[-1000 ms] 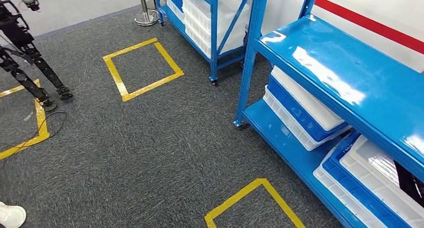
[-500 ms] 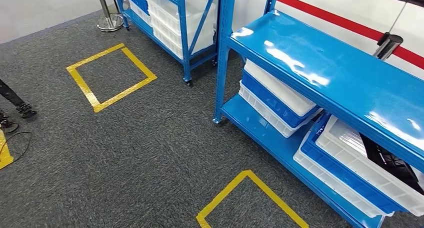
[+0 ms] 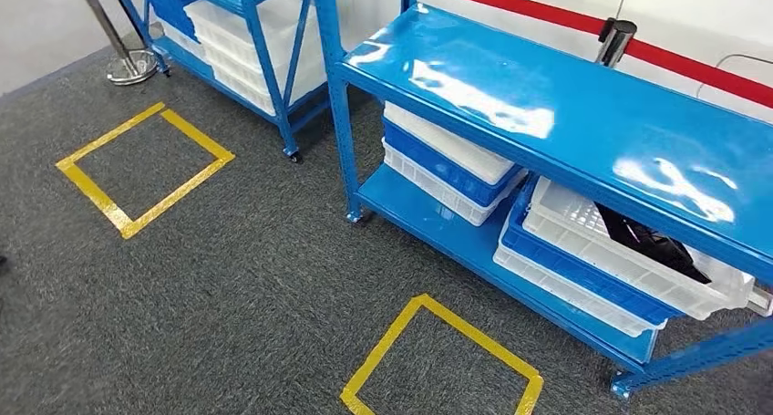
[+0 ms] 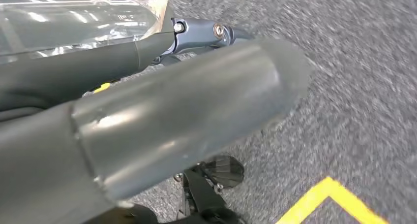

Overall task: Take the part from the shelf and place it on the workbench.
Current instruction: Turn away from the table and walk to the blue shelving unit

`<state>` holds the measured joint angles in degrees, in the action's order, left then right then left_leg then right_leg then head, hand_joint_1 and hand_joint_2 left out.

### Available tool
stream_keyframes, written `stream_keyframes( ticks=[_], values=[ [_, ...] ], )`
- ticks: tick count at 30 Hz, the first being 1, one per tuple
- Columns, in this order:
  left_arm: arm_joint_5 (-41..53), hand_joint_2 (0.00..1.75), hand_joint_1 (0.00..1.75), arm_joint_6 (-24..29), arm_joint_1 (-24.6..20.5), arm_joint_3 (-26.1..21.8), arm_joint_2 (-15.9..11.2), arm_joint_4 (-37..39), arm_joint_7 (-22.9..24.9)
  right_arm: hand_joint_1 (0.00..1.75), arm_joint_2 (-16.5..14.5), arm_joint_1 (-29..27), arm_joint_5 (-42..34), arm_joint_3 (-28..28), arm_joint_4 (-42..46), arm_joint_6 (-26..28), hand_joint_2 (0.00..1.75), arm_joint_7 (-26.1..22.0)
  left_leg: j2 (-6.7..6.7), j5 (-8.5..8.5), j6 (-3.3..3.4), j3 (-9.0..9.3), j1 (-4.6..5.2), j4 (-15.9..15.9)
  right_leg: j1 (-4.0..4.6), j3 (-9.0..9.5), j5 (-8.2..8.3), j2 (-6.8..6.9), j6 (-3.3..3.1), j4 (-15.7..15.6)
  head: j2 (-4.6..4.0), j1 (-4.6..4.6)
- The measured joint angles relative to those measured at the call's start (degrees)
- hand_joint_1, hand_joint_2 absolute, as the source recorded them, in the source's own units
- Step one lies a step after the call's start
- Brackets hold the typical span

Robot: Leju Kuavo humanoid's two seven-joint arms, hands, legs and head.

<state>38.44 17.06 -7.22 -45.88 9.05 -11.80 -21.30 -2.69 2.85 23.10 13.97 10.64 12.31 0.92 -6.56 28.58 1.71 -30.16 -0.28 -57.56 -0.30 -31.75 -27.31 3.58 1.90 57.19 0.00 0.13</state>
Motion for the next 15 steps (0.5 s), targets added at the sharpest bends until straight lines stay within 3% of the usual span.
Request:
stream_keyframes(
  ticks=[1,3,4,5,6,8,10,11,13,15],
  values=[
    [-0.1,0.00,0.00,0.1,-0.1,0.0,0.0,0.0,0.0,0.00,0.0,-0.1,0.1,0.0,0.0,0.0,0.00,0.0,0.97,0.76,-0.46,-0.10,-0.23,-0.8,-0.22,0.05,0.14,-0.79,-0.58,-0.1,0.00,-0.10],
    [-0.4,0.00,0.00,0.2,0.2,-0.2,0.1,0.0,-0.1,0.00,0.0,-0.1,0.5,0.0,0.0,-0.1,0.00,0.0,4.20,5.14,-1.29,-4.05,-0.69,-9.8,-0.40,0.29,0.47,-3.70,-1.84,-0.3,0.00,-0.37],
    [-0.6,0.00,0.00,0.3,0.3,-0.2,0.1,0.0,-0.2,0.00,0.0,-0.1,0.6,0.0,0.0,-0.1,0.00,0.0,5.98,6.55,-1.57,-5.87,-0.88,-13.5,-0.50,0.54,0.65,-5.36,-2.40,-0.4,0.00,-0.51],
    [-0.7,0.00,0.00,0.3,0.5,-0.3,0.1,0.0,-0.2,0.00,0.0,-0.1,0.6,0.0,0.0,-0.1,0.00,0.0,6.67,6.53,-1.44,-7.01,-0.88,-15.4,-0.35,0.60,0.68,-6.64,-2.51,-0.4,0.00,-0.55],
    [-0.7,0.00,0.00,0.4,0.5,-0.3,0.1,0.0,-0.2,0.00,0.0,-0.2,0.6,0.0,0.0,-0.1,0.00,0.0,7.00,4.38,-1.22,-5.90,-0.89,-12.5,-0.31,0.72,0.67,-7.42,-2.50,-0.3,0.00,-0.56],
    [-0.7,0.00,0.00,0.4,0.5,-0.3,0.1,0.0,-0.2,0.00,0.0,-0.2,0.6,0.0,0.0,-0.1,0.00,0.0,9.50,0.51,-0.68,-2.65,-0.95,-4.9,-0.15,0.76,0.67,-8.77,-2.40,-0.2,0.00,-0.54],
    [-0.7,0.00,0.00,0.4,0.5,-0.3,0.0,0.0,-0.2,0.00,-0.1,0.0,0.7,0.0,0.0,-0.1,0.00,0.0,11.40,-0.73,-0.35,-1.02,-0.83,-0.9,-0.10,0.35,0.79,-9.98,-1.98,-0.1,0.00,-0.51],
    [-0.7,0.00,0.00,0.4,0.5,-0.4,0.0,0.0,-0.2,0.00,-0.1,0.0,0.7,0.0,0.0,-0.1,0.00,0.0,11.33,-0.65,-0.24,-0.91,-0.64,-0.5,-0.13,0.05,0.92,-10.58,-1.64,-0.1,-0.01,-0.51],
    [-0.7,0.00,0.00,0.4,0.4,-0.4,0.1,0.0,-0.2,0.00,0.0,-0.2,0.7,0.0,0.0,-0.2,0.00,0.0,9.85,-1.07,0.23,-0.76,-0.52,0.0,-0.24,-0.61,1.08,-11.26,-0.90,-0.1,-0.01,-0.49],
    [-0.8,0.00,0.00,0.4,0.3,-0.4,0.2,0.0,-0.2,0.00,0.1,-0.2,0.8,0.0,0.0,-0.2,0.00,0.0,8.30,-1.56,1.01,-0.58,-0.72,0.8,-0.01,-2.24,-0.36,-8.76,-0.79,2.5,-0.01,-0.31]
  ],
)
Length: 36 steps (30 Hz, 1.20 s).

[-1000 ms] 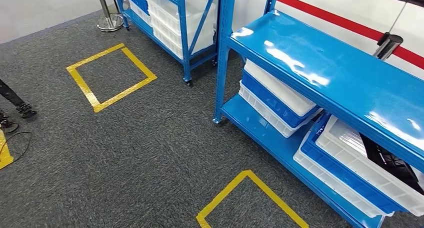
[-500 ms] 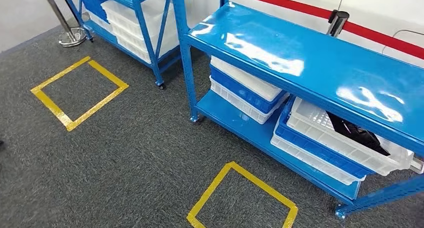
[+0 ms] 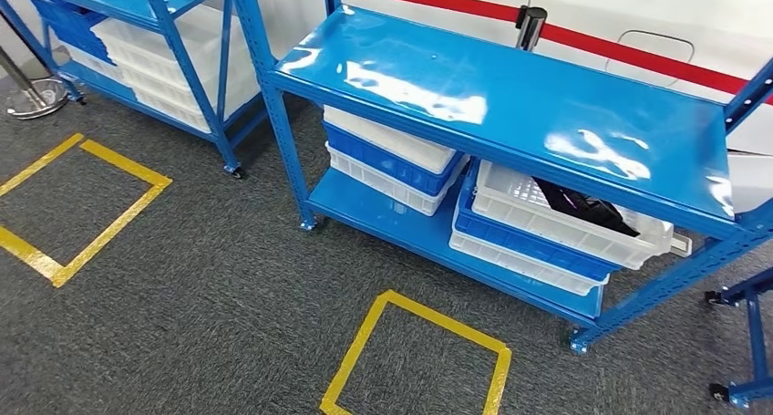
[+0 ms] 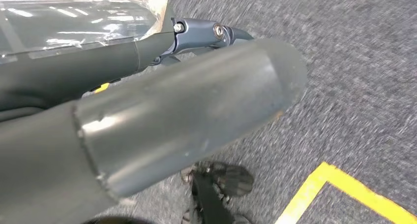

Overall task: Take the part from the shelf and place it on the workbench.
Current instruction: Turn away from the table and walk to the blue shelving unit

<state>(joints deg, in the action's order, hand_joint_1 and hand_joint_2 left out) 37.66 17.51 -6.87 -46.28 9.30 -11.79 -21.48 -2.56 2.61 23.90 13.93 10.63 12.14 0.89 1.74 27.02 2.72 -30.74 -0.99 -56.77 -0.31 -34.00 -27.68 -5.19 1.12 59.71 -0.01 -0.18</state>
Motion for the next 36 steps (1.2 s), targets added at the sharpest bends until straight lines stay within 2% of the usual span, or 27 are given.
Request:
stream_keyframes(
  ticks=[2,4,5,6,7,8,9,10,11,12,13,14,15,16,17,18,19,20,21,23,24,25,27,29,32,36],
  values=[
    [-0.1,0.00,0.00,0.0,0.1,0.0,0.0,0.0,0.0,0.00,0.1,0.2,0.0,0.0,0.0,0.0,0.00,0.0,-1.74,-0.13,0.42,-0.05,0.06,0.2,-0.06,-3.62,-3.40,3.42,-0.39,7.1,0.01,0.28],
    [-0.1,0.00,0.00,0.0,0.1,-0.1,0.0,0.0,0.0,0.00,0.1,0.2,0.1,0.0,0.0,-0.1,0.00,0.0,-3.60,-0.08,0.38,-0.20,0.15,0.2,-0.39,-6.74,-5.74,4.40,-0.07,13.7,0.00,0.46],
    [-0.1,0.00,0.00,0.0,0.1,-0.1,0.1,0.0,0.0,0.00,0.2,0.1,0.1,0.0,0.0,-0.1,0.00,0.0,-4.40,-0.05,0.31,-0.24,0.13,0.2,-0.59,-6.65,-5.56,4.59,0.44,13.9,0.00,0.48],
    [-0.1,0.00,0.00,0.0,0.1,-0.1,0.1,0.0,0.0,0.00,0.2,0.0,0.1,0.0,0.0,-0.1,0.00,0.0,-5.17,0.01,0.19,-0.21,0.05,0.2,-0.82,-5.37,-4.62,4.93,1.09,11.9,0.00,0.49],
    [-0.1,0.00,0.00,0.0,0.1,-0.1,0.1,0.0,0.0,0.00,0.3,0.0,0.1,0.0,0.0,-0.1,0.00,0.0,-5.83,0.12,-0.02,-0.08,-0.02,0.2,-1.07,-2.97,-3.13,5.85,1.73,7.8,0.01,0.50],
    [-0.1,0.00,0.00,0.0,0.1,-0.1,0.1,0.0,0.0,0.00,0.3,0.0,0.1,0.0,0.0,-0.1,0.00,0.0,-6.45,0.31,-0.36,0.08,0.05,0.1,-1.21,-0.43,-1.72,7.46,2.15,3.3,0.01,0.60],
    [-0.1,0.00,0.00,0.1,0.1,-0.2,0.1,0.0,0.0,0.00,0.3,0.2,0.2,0.0,0.0,-0.1,0.00,0.0,-7.03,0.54,-0.78,0.28,0.16,0.0,-1.14,1.57,-0.62,8.75,2.24,-0.2,0.01,0.63],
    [-0.2,0.00,0.00,0.1,0.1,-0.2,0.1,0.0,0.0,0.00,0.3,0.3,0.2,0.0,0.0,-0.1,0.00,0.0,-7.59,0.76,-1.21,0.52,0.33,-0.1,-1.04,2.67,-0.04,9.67,2.06,-2.3,0.01,0.53],
    [-0.2,0.00,0.00,0.2,0.0,-0.3,0.1,0.0,0.0,0.00,0.3,0.4,0.2,0.0,0.0,-0.1,0.00,-0.1,-8.14,0.95,-1.60,0.76,0.44,-0.1,-0.81,2.84,0.10,9.84,1.71,-2.8,0.00,0.44],
    [-0.2,0.00,0.00,0.2,-0.1,-0.3,0.1,0.0,0.0,0.00,0.3,0.4,0.2,0.0,0.0,-0.1,0.00,-0.1,-8.70,1.09,-1.91,1.03,0.38,-0.1,-0.64,2.68,0.15,9.10,1.32,-2.8,0.00,0.27],
    [-0.2,0.00,0.00,0.2,-0.2,-0.4,0.1,0.0,0.0,0.00,0.3,0.3,0.2,0.0,0.0,-0.1,0.00,0.0,-8.94,1.31,-2.25,1.22,0.17,-0.2,-0.96,2.65,0.19,8.39,0.92,-2.8,-0.01,0.13],
    [-0.1,0.00,0.00,0.2,-0.2,-0.4,0.2,0.0,0.0,0.00,0.3,0.3,0.1,0.0,0.0,-0.1,0.00,0.0,-8.29,1.93,-2.56,1.16,-0.08,-0.8,-1.18,2.74,0.27,7.71,0.54,-2.8,-0.01,0.06],
    [0.1,0.00,0.00,0.2,-0.3,-0.4,0.2,0.0,0.0,0.00,0.3,0.3,0.1,0.0,0.0,-0.1,0.00,0.0,-6.96,3.16,-2.82,0.67,-0.30,-2.3,-1.40,2.88,0.40,7.05,0.03,-2.9,-0.01,-0.04],
    [0.2,0.00,0.00,0.2,-0.3,-0.4,0.2,0.0,0.0,0.00,0.3,0.3,0.0,0.0,0.0,-0.1,0.00,0.0,-5.17,5.00,-3.02,-0.45,-0.48,-5.0,-1.60,3.02,0.55,6.39,-0.40,-2.9,-0.01,-0.14],
    [0.3,0.00,0.00,0.2,-0.2,-0.4,0.2,0.0,0.1,0.00,0.3,0.3,-0.1,0.0,0.0,-0.1,0.00,0.1,-3.44,7.16,-3.08,-2.09,-0.52,-8.8,-1.40,2.97,0.61,5.74,-0.70,-2.9,0.00,-0.24],
    [0.3,0.00,0.00,0.2,-0.1,-0.4,0.2,0.0,0.2,0.00,0.2,0.3,-0.2,0.0,0.0,-0.1,0.00,0.1,-2.43,9.02,-3.08,-3.93,-0.54,-12.8,-1.22,2.94,0.65,5.01,-0.95,-2.9,0.00,-0.25],
    [0.4,0.00,0.00,0.2,-0.1,-0.4,0.2,0.0,0.3,0.00,0.2,0.3,-0.2,0.0,0.0,-0.1,0.00,0.1,-1.96,9.99,-3.05,-5.46,-0.54,-15.8,-1.07,2.94,0.66,4.22,-1.02,-2.9,0.00,-0.24],
    [0.5,0.00,0.00,0.2,-0.1,-0.4,0.2,0.0,0.4,0.00,0.1,0.3,-0.2,0.0,0.0,-0.1,0.00,0.1,-1.80,9.75,-2.98,-6.22,-0.54,-17.0,-0.95,2.99,0.64,3.55,-1.07,-2.8,0.00,-0.24],
    [0.5,0.00,0.00,0.2,-0.1,-0.4,0.2,0.0,0.4,0.00,0.1,0.2,-0.2,0.0,0.0,0.0,0.00,0.0,-1.75,8.30,-2.86,-5.96,-0.54,-15.9,-0.88,3.11,0.63,2.92,-1.08,-2.8,-0.01,-0.24],
    [0.6,0.00,0.00,0.2,-0.2,-0.4,0.2,0.0,0.5,0.00,0.1,0.1,-0.2,0.0,0.0,0.3,0.00,-0.2,-1.40,3.71,-2.51,-3.24,-0.58,-8.8,-0.83,3.36,0.56,2.00,-1.06,-2.8,-0.01,-0.26],
    [0.6,0.00,0.00,0.3,-0.3,-0.4,0.2,0.0,0.5,0.00,0.0,0.1,-0.1,0.1,0.0,0.5,0.00,-0.3,-1.09,2.04,-2.36,-1.86,-0.55,-5.2,-0.62,3.33,0.47,1.60,-0.92,-2.7,-0.01,-0.23],
    [0.6,0.00,0.00,0.3,-0.4,-0.4,0.2,0.0,0.6,0.00,0.0,0.2,0.0,0.1,0.0,0.7,0.00,-0.2,-0.81,1.10,-2.23,-1.01,-0.48,-2.7,-0.46,3.20,0.43,1.38,-0.73,-2.6,0.00,-0.20],
    [0.5,0.00,0.00,0.4,-0.4,-0.4,0.3,0.0,0.9,0.00,0.0,0.1,0.1,0.1,0.0,1.1,0.00,0.0,-0.55,0.85,-2.22,-0.74,-0.22,-1.3,0.15,2.59,0.20,1.24,-0.51,-2.4,0.01,-0.13],
    [0.3,0.00,0.00,0.4,-0.4,-0.4,0.3,0.0,1.3,0.00,0.0,0.0,0.3,0.1,0.0,1.2,0.00,0.1,-0.53,0.74,-2.13,-0.84,0.20,-1.2,0.32,2.26,0.11,1.33,-0.38,-2.4,0.01,-0.14],
    [0.2,0.00,0.00,0.4,-0.5,-0.4,0.3,0.0,1.4,0.00,0.0,0.1,0.4,0.1,0.0,1.2,0.00,0.2,-0.49,0.60,-1.66,-1.03,0.81,-1.3,0.02,2.41,0.30,1.37,0.13,-2.5,0.00,-0.16],
    [0.2,0.00,0.00,0.3,-0.5,-0.4,0.3,0.0,1.4,0.00,-0.1,0.0,0.5,0.1,0.0,1.2,0.00,0.2,-0.50,0.44,-1.35,-1.21,1.01,-1.3,-0.20,2.58,0.50,1.36,0.43,-2.7,0.01,-0.13]
  ],
)
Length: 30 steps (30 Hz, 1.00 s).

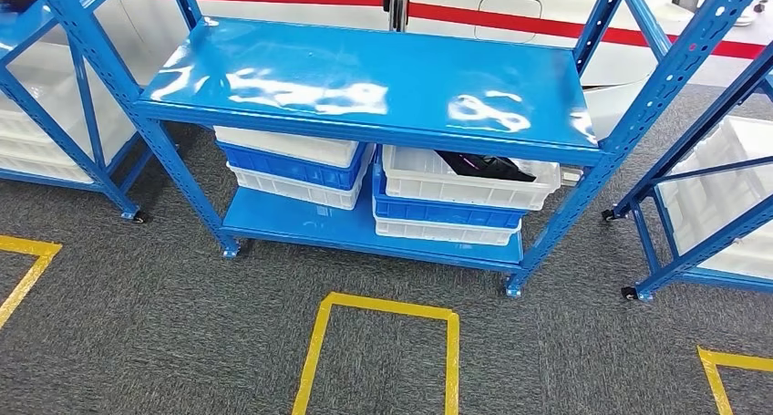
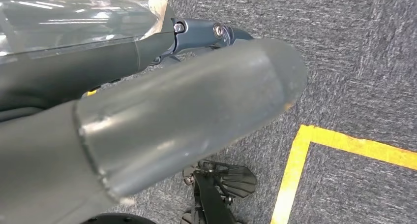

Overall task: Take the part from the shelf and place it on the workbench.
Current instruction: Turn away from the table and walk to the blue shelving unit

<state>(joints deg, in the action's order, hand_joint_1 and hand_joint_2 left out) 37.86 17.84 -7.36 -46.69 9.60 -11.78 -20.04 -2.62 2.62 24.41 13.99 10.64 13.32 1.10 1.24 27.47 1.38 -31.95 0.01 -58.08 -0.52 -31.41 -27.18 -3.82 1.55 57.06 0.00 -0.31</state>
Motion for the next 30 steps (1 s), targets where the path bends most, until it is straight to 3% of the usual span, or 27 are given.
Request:
stream_keyframes(
  ticks=[2,6,10,14,30],
  values=[
    [0.0,0.00,0.00,-0.1,0.0,0.0,0.0,0.0,0.0,0.00,0.0,0.0,0.1,0.0,0.0,-0.1,0.00,0.1,0.00,0.01,0.06,0.01,0.04,0.0,-0.03,0.01,0.03,0.00,0.05,0.0,0.00,0.00],
    [0.0,1.75,0.00,-0.3,0.0,0.0,0.0,0.0,0.0,0.00,0.0,0.0,0.5,0.0,0.0,-0.1,0.00,0.4,0.00,0.03,0.19,0.03,0.09,0.0,-0.09,-0.02,0.05,0.01,0.10,-0.1,-0.01,-0.01],
    [0.0,1.75,0.00,-0.3,0.0,0.0,0.0,0.0,0.0,0.00,0.0,0.0,0.8,0.0,0.0,-0.1,0.00,0.5,-0.01,0.03,0.19,0.08,-0.01,0.0,-0.18,-0.05,0.06,0.01,0.10,-0.1,0.00,-0.02],
    [0.0,1.75,0.00,-0.3,0.0,0.0,0.0,0.0,0.0,0.00,0.0,0.0,0.9,0.0,0.0,-0.1,1.75,0.6,-0.01,0.03,0.18,0.09,-0.12,0.0,-0.10,-0.06,0.06,0.01,0.10,-0.1,0.00,-0.03],
    [0.0,1.75,0.00,-0.5,0.0,0.0,0.0,0.0,0.2,0.00,0.0,0.0,1.6,0.0,0.0,-0.1,1.75,-0.2,-0.01,0.01,0.15,0.07,-0.27,0.0,0.03,-0.07,0.06,0.01,0.08,0.0,0.00,-0.02]
  ],
)
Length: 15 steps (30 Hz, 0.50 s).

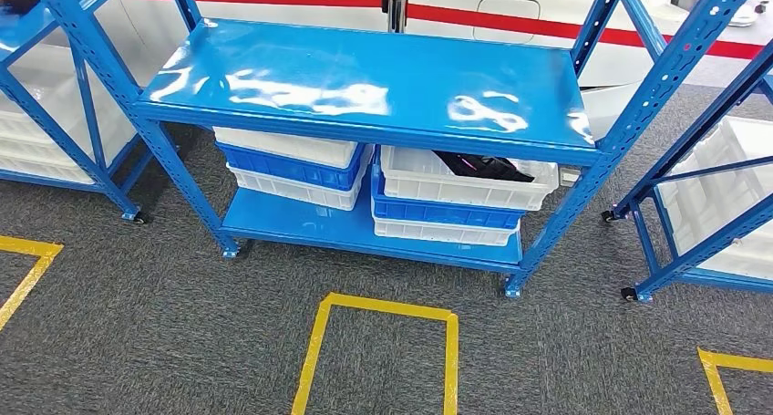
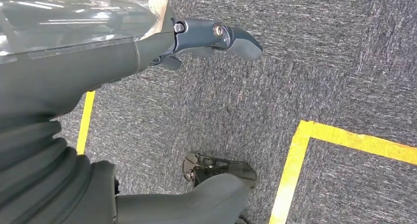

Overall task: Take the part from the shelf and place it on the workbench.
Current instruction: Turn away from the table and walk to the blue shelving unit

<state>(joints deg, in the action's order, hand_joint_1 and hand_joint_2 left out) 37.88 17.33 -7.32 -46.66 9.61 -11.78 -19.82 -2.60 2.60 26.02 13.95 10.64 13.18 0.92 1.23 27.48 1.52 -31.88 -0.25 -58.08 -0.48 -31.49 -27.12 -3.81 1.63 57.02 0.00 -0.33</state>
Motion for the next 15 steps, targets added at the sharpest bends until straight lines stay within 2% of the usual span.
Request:
stream_keyframes(
  ticks=[4,8,15],
  values=[
    [-1.5,1.75,0.00,-0.9,1.0,2.2,-0.4,-0.3,1.8,0.00,0.2,-0.6,-1.0,-0.5,0.3,-1.0,1.75,0.2,0.00,0.00,0.00,0.00,0.01,0.0,-0.01,0.01,0.00,0.00,0.00,0.0,0.00,-0.01],
    [-5.6,0.00,0.00,-2.8,2.6,6.2,-1.1,-1.2,4.1,0.00,0.5,-1.7,-3.9,-1.6,1.1,-2.5,1.75,0.2,0.01,0.01,0.00,-0.03,0.01,0.0,-0.01,-0.03,0.00,0.02,0.00,0.0,-0.01,-0.01],
    [-13.4,0.00,0.00,-6.2,5.5,14.9,-2.8,-3.1,7.8,0.00,1.0,-3.7,-9.2,-4.1,3.1,-5.0,1.75,0.0,0.00,0.02,0.00,-0.04,0.00,0.0,0.01,-0.08,-0.02,0.03,-0.01,0.0,0.00,0.00]
  ],
)
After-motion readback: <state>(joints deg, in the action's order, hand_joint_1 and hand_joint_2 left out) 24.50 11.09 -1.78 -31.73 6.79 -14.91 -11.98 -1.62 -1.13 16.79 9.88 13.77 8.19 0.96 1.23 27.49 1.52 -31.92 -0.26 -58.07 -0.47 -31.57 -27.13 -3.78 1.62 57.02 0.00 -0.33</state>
